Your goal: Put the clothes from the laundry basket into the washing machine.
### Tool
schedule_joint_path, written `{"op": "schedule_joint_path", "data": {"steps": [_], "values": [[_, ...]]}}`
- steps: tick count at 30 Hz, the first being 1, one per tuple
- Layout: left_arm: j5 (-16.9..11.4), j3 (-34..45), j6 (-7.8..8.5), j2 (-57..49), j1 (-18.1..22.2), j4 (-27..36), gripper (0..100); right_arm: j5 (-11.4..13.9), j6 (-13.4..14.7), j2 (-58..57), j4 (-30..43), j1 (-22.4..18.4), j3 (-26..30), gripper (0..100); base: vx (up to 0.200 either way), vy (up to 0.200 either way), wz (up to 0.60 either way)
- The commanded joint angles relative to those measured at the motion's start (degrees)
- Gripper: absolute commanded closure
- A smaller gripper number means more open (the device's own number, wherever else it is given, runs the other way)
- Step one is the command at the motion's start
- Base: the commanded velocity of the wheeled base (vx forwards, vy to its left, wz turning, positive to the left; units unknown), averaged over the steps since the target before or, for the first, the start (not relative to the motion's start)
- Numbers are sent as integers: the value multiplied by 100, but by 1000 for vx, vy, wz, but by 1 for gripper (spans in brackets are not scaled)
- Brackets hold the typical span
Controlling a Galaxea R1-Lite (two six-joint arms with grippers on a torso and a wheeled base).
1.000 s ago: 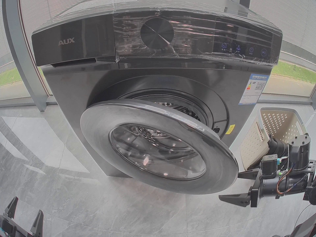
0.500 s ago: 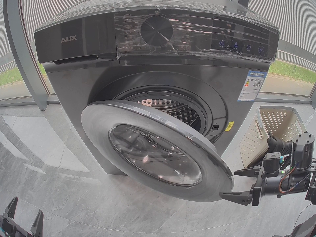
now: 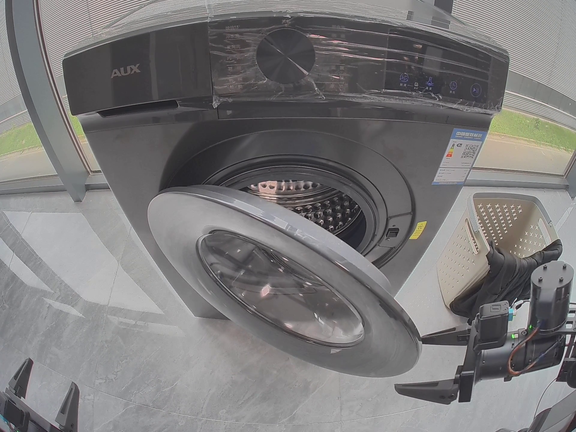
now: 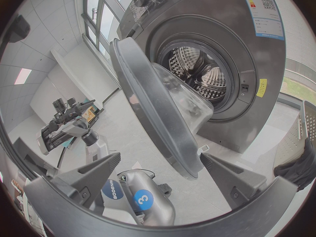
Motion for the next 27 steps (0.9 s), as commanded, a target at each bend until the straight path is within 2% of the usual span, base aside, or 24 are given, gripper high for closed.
{"op": "schedule_joint_path", "data": {"steps": [1,2,5,6,7,8,10,12,13,15,17,18,21,27], "values": [[-4,101,-4,-86,1,-1,0,71,15,-703,13,61,278,0,0,0,0],[-4,101,-4,-86,1,-1,0,71,15,-703,13,61,278,0,0,0,0],[-4,101,-4,-86,1,-1,0,89,393,-1054,-5,53,226,0,0,0,0],[-4,101,-4,-86,1,-1,0,89,393,-1054,-5,53,226,0,0,0,0],[-4,101,-4,-86,1,-1,0,107,595,-1160,-66,-18,94,0,0,0,0],[-4,101,-4,-86,1,-1,0,98,683,-1160,-66,-70,-56,0,0,0,0],[-4,101,-4,-86,1,-1,0,80,789,-1160,-57,-246,-231,0,0,0,0],[-4,101,-4,-86,1,-1,0,80,991,-1081,-57,-774,-565,0,0,0,0],[-4,101,-4,-86,1,-1,0,80,991,-1072,-57,-800,-583,0,0,0,0],[-4,101,-4,-86,1,-1,0,63,1000,-870,-5,-1195,-776,0,0,0,0],[-4,101,-4,-86,1,-1,0,45,964,-721,-49,-1301,-776,0,0,0,0],[-4,101,-4,-86,1,-1,0,-60,894,-369,-66,-1442,-794,0,0,0,0],[-4,101,-4,-86,1,-1,0,-236,639,-9,-75,-1477,-724,0,0,0,0],[-4,101,-4,-86,1,-1,0,-245,376,387,-57,-1354,-513,0,0,0,0]]}}
